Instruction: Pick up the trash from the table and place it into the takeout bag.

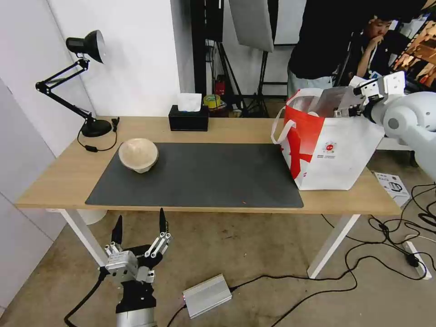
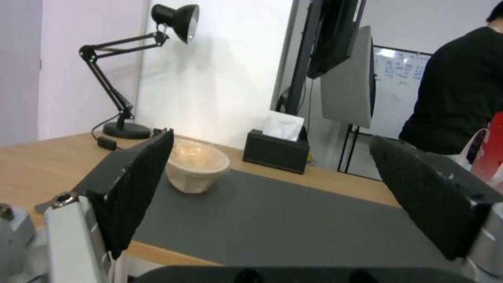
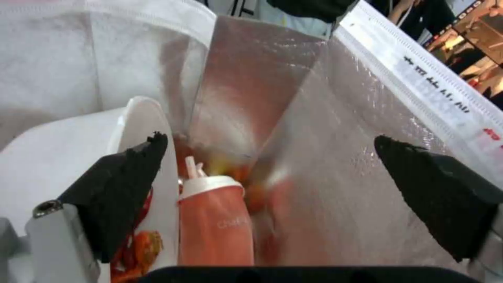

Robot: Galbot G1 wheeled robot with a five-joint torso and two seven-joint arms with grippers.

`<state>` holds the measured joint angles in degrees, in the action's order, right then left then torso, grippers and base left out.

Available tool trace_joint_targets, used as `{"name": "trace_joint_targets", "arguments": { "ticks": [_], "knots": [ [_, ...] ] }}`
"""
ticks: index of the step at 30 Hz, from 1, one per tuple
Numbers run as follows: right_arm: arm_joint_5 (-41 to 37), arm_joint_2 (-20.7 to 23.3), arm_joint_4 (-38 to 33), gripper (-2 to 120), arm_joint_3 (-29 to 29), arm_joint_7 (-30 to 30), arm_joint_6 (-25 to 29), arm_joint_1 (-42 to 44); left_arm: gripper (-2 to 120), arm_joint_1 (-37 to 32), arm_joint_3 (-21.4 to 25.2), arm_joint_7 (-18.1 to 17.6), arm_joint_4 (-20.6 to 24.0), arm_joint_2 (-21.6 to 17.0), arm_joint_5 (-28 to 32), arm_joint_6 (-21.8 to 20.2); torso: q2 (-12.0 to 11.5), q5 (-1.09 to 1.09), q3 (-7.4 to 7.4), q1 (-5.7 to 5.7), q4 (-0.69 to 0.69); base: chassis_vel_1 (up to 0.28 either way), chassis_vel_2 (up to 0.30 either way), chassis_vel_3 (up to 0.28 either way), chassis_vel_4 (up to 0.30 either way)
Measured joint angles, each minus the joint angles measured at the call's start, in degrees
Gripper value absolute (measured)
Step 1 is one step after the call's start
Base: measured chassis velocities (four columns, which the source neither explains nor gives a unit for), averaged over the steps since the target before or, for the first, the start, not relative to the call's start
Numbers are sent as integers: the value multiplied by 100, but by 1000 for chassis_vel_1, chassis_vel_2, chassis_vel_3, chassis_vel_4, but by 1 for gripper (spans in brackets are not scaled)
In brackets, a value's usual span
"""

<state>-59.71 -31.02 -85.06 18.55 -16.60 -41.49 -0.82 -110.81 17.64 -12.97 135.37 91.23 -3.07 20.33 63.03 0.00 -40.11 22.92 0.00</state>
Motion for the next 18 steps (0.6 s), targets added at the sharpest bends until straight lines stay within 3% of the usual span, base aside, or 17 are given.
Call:
{"name": "trace_joint_targets", "arguments": {
  "ticks": [8, 10, 11, 13, 15, 17, 18],
  "knots": [
    [-85, -57, -49, 100, -140, -138, 27, 27, 100, 21, -8, -2, -20, 0, 5, -2, 0, 0, 0, 0, 0, 0, 0, 0, 0],
    [-172, -81, -120, 100, -269, -243, 198, 63, 100, 24, -7, -3, -20, 0, 9, -2, 0, 0, 0, 0, 0, 0, 0, 0, 0],
    [-297, -109, -206, 100, -408, -393, 616, 141, 100, 26, -6, -4, -20, -1, 11, -3, 0, 0, 0, 0, 0, 0, 0, 0, 0],
    [-302, -112, -213, 100, -420, -409, 651, 150, 100, 27, -6, -5, -20, -1, 12, -3, 0, 0, 0, 0, 0, 0, 0, 0, 0],
    [-226, -207, -513, 100, -702, -822, 1989, 476, 100, 31, -16, -6, -22, 0, 12, -3, 0, 0, 0, 0, 0, 0, 0, 0, 0],
    [-186, -221, -557, 100, -733, -881, 2165, 518, 100, 32, -19, -6, -23, 0, 12, -3, 0, 0, 0, 0, 1, 0, 0, 0, 0],
    [-48, -273, -765, 100, -847, -1108, 2781, 699, 100, 38, -23, -6, -26, 1, 12, -3, 0, 0, 0, 0, 0, 0, 0, 0, 0]
  ]
}}
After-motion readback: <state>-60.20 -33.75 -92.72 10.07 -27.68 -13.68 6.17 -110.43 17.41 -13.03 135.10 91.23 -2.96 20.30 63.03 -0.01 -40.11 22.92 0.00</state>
